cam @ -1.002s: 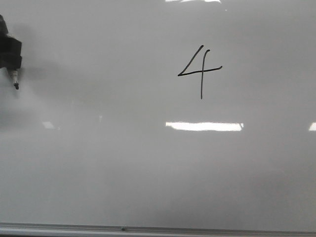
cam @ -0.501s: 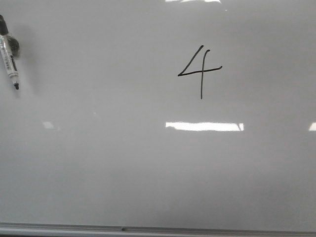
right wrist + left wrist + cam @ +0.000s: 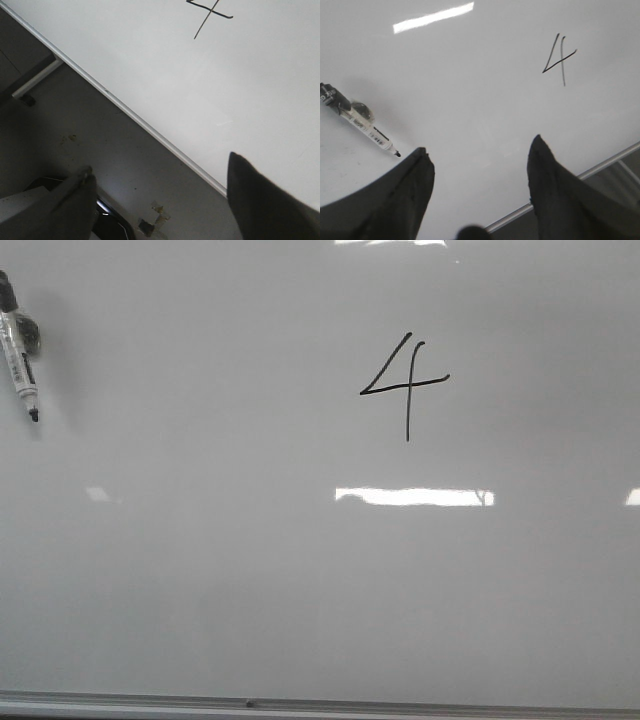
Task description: Write number 4 on whiteboard
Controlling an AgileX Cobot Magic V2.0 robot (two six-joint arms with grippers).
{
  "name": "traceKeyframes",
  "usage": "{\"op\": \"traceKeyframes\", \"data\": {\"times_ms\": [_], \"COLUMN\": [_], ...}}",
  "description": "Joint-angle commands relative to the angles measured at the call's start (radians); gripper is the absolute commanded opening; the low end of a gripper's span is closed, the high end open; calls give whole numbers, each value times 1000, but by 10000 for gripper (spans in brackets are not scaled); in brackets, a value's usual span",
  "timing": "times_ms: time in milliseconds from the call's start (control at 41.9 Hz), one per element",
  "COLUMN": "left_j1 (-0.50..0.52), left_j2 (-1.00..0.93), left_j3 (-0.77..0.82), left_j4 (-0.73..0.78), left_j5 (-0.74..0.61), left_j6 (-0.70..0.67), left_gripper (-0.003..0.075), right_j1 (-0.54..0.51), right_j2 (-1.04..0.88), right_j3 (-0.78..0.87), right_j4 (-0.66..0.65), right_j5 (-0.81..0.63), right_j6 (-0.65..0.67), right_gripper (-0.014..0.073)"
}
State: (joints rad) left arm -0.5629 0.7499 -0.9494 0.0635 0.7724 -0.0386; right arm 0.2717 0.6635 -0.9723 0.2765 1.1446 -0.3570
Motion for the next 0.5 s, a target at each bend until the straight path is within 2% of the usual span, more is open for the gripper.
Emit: {"op": "traceKeyframes", "data": {"times_ms": [0, 358, 477], "left_j1": [-28, -30, -30], "left_j2": [-36, -51, -51], "left_j3": [-37, -37, -37], "left_j4": [-11, -22, -22], "left_j5": [-31, -16, -16], "left_j6": [1, 1, 1], "left_gripper": [409, 408, 382], "right_j1": [-8, -8, -8], "right_j2": [-24, -36, -36], "right_j3": [-30, -29, -29], "right_j4": [8, 8, 8], "right_j5": [-36, -39, -39], "right_j6": [42, 87, 103], "right_gripper": [561, 553, 445]}}
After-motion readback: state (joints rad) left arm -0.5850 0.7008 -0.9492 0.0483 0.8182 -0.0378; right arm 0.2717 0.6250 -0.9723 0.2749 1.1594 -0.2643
